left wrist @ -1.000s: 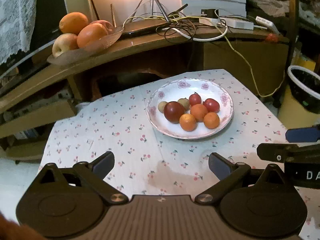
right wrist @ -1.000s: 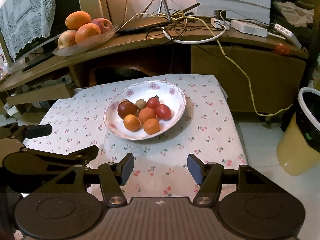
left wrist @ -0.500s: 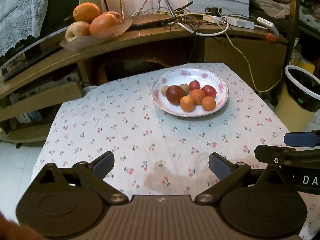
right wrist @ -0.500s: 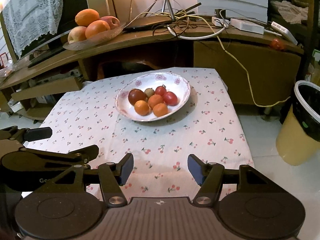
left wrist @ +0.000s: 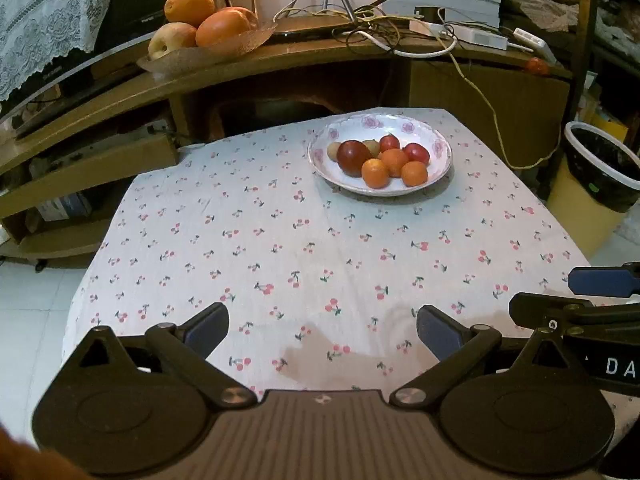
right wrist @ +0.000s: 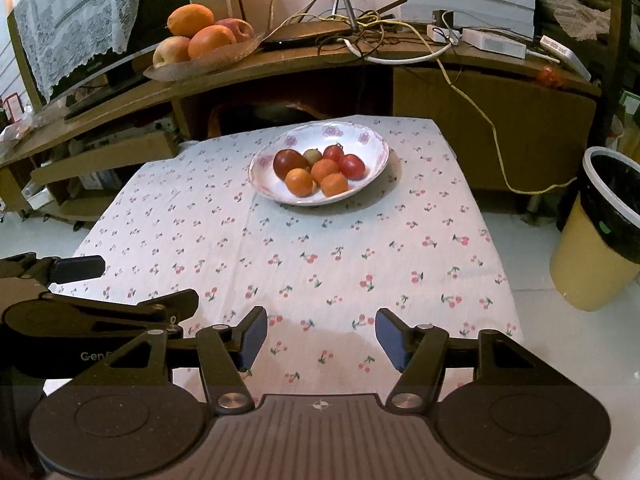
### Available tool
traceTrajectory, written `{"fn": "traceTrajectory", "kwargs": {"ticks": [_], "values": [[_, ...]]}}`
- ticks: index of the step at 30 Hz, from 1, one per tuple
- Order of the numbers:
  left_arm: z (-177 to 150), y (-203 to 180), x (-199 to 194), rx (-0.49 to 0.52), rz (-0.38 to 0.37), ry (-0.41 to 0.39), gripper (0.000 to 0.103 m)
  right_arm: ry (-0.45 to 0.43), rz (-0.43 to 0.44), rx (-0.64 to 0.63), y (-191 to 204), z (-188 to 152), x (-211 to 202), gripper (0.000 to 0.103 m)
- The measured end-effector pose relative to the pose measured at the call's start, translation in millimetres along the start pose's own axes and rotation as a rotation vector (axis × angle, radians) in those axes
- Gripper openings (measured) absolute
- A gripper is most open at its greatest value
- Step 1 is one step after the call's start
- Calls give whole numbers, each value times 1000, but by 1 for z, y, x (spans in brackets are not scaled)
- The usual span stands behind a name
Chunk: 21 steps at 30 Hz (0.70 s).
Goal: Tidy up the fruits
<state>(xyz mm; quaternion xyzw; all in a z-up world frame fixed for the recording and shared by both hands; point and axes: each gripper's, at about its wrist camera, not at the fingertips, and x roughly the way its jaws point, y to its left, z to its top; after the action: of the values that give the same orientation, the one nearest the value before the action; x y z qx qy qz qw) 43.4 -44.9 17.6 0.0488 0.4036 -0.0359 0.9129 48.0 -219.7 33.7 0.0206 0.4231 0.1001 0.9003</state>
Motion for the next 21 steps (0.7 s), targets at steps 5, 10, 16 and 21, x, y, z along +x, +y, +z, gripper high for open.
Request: {"fn": "traceTrajectory", "kwargs": {"ticks": [5, 10, 16, 21], "values": [[-7, -2, -5, 14, 6, 2, 103, -1, -1, -8, 4, -7, -6, 62], [-11, -3, -10, 17, 9, 0, 103, 1, -5, -8, 6, -13, -10, 62], [-16, -3, -15, 20, 15, -3, 103, -4, -5, -9, 9, -17, -16, 62], [-19, -3, -18, 23, 21, -8, 103, -7, -5, -15, 12, -21, -18, 62]]}}
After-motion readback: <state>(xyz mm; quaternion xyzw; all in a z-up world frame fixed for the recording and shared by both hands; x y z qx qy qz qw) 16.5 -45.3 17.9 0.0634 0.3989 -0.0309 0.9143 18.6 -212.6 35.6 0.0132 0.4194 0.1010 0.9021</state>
